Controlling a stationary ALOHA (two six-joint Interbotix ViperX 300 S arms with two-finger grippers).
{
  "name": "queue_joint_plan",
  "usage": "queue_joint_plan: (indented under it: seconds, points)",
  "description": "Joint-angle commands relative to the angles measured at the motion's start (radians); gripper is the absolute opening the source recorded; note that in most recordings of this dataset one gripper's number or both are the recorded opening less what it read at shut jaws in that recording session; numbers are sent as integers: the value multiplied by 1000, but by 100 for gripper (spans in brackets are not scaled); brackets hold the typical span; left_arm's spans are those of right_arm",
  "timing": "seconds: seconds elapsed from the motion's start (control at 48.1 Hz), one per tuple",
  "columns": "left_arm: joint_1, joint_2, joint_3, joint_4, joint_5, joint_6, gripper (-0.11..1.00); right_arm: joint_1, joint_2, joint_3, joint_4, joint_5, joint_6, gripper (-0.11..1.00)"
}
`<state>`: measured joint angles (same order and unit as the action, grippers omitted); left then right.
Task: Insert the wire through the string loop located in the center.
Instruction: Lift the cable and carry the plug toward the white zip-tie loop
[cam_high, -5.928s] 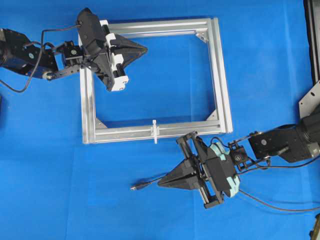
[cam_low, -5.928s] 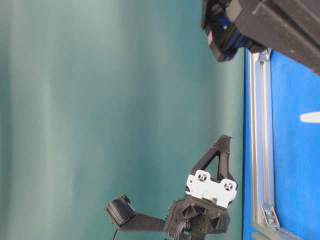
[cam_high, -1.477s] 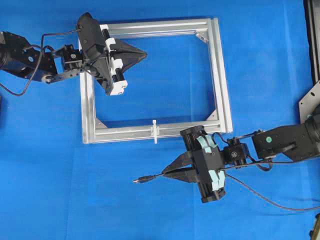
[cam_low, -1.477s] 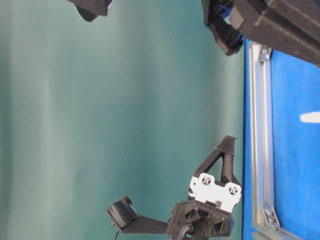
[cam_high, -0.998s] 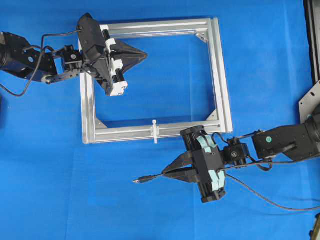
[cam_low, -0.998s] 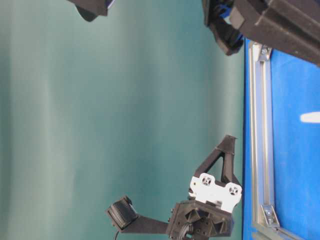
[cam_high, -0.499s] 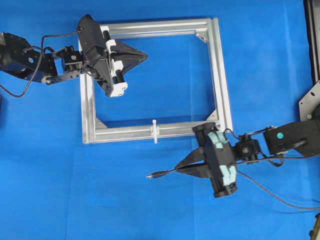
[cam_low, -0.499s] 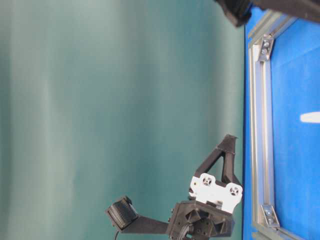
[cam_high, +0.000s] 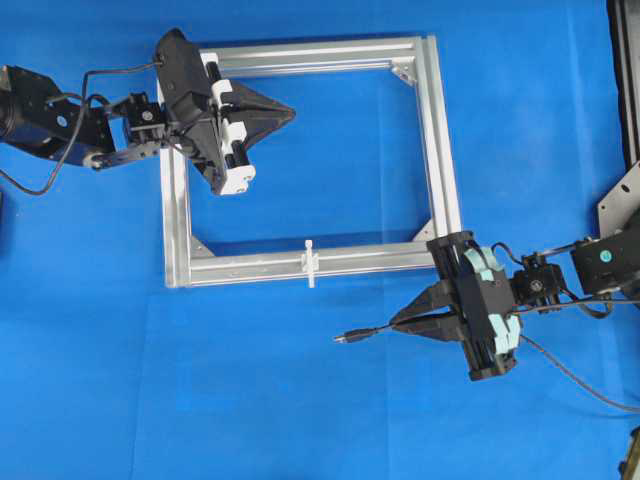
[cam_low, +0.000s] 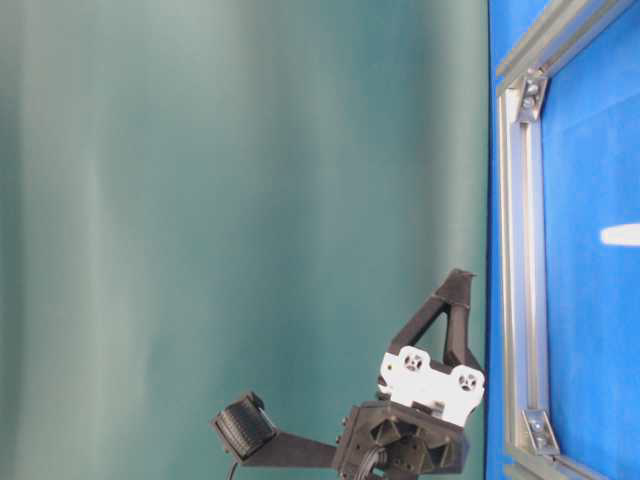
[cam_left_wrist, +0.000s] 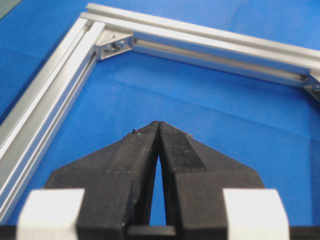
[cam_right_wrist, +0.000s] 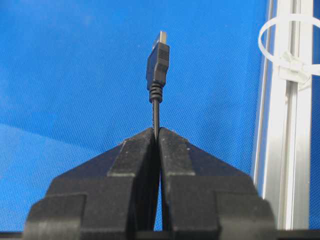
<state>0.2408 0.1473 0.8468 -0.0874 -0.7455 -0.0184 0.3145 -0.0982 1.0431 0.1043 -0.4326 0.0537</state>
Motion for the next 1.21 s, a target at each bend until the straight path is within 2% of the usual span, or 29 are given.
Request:
queue_joint_plan:
  seconds: [0.0,0.166,0.603,1.186]
  points:
    - [-5,-34,-9,2,-11,2,0,-2,-21,-6,3,-14,2,-4]
    - [-5,-34,-8,2,-9,2,0,-25,-21,-5,3,-12,-2,-4]
    - [-6,-34,-9,2,-11,2,0,-173,-21,-5,2,-14,-8,-4]
    - [-6,-34,-9,2,-9,2,0,-192,-21,-5,2,-14,-8,-4]
